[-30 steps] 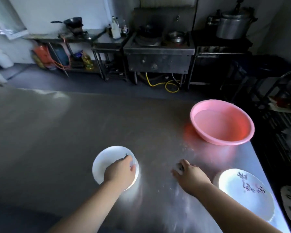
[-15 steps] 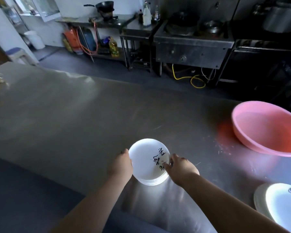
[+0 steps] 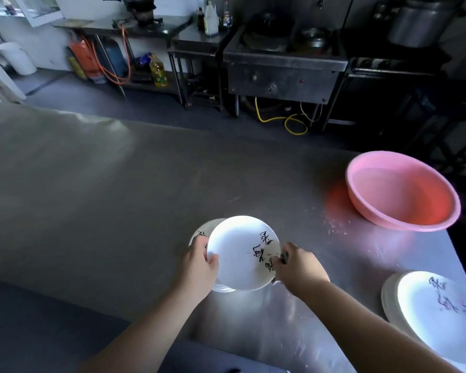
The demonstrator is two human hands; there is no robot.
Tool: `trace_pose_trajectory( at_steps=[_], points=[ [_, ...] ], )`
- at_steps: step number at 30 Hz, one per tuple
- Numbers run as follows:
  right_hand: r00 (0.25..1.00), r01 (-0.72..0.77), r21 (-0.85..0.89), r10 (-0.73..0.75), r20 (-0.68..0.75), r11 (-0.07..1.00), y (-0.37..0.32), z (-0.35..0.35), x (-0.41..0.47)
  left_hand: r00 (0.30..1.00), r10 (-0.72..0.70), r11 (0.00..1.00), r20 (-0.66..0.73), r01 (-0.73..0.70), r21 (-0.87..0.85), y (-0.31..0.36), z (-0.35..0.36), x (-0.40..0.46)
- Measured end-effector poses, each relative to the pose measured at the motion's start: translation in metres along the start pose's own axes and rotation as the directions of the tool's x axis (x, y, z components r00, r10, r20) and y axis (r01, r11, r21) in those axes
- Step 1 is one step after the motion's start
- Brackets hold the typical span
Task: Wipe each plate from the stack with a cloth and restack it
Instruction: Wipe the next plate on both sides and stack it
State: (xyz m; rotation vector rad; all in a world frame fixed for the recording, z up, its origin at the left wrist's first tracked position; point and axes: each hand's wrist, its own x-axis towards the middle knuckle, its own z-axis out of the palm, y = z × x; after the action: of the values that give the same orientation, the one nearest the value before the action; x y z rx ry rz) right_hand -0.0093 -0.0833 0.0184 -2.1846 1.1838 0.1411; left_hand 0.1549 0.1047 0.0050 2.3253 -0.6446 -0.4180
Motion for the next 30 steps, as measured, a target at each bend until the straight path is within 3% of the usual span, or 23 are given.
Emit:
trace_pose_trajectory(
  at_steps=[6,9,14,19,24,27,30],
  points=[
    [0.987,-0.108,0.104,0.119,-0.107,0.989,0.078,-0.027,-0.023,0.986,0.072,0.995,0.149,-0.061,-0.079,0.035,0.059,-0.038],
    [0.975,-0.187,0.104,0.198,-0.099,0.977,0.117,-0.025,-0.035,0.968,0.125,0.992,0.217,-0.123,-0.026,0.042,0.096,-0.058],
    [0.945,-0.324,0.013,0.324,-0.045,0.946,0.158,-0.011,-0.045,0.928,0.099,0.992,0.360,-0.119,0.035,0.035,0.141,-0.073],
    [0.936,-0.350,-0.017,0.351,0.013,0.936,0.168,0.000,-0.044,0.900,0.056,0.988,0.433,-0.112,0.106,0.021,0.164,-0.065],
    [0.940,-0.342,-0.001,0.342,0.011,0.940,0.175,0.011,-0.040,0.901,0.059,0.982,0.429,-0.130,0.138,0.009,0.174,-0.057],
    [0.952,-0.291,-0.042,0.285,-0.107,0.956,0.178,0.012,-0.038,0.893,0.112,0.976,0.435,-0.182,0.123,0.006,0.175,-0.057],
    [0.960,-0.092,-0.038,0.078,-0.270,0.995,0.168,0.010,-0.032,0.873,0.308,0.879,0.380,-0.413,0.237,-0.004,0.176,-0.058]
  ],
)
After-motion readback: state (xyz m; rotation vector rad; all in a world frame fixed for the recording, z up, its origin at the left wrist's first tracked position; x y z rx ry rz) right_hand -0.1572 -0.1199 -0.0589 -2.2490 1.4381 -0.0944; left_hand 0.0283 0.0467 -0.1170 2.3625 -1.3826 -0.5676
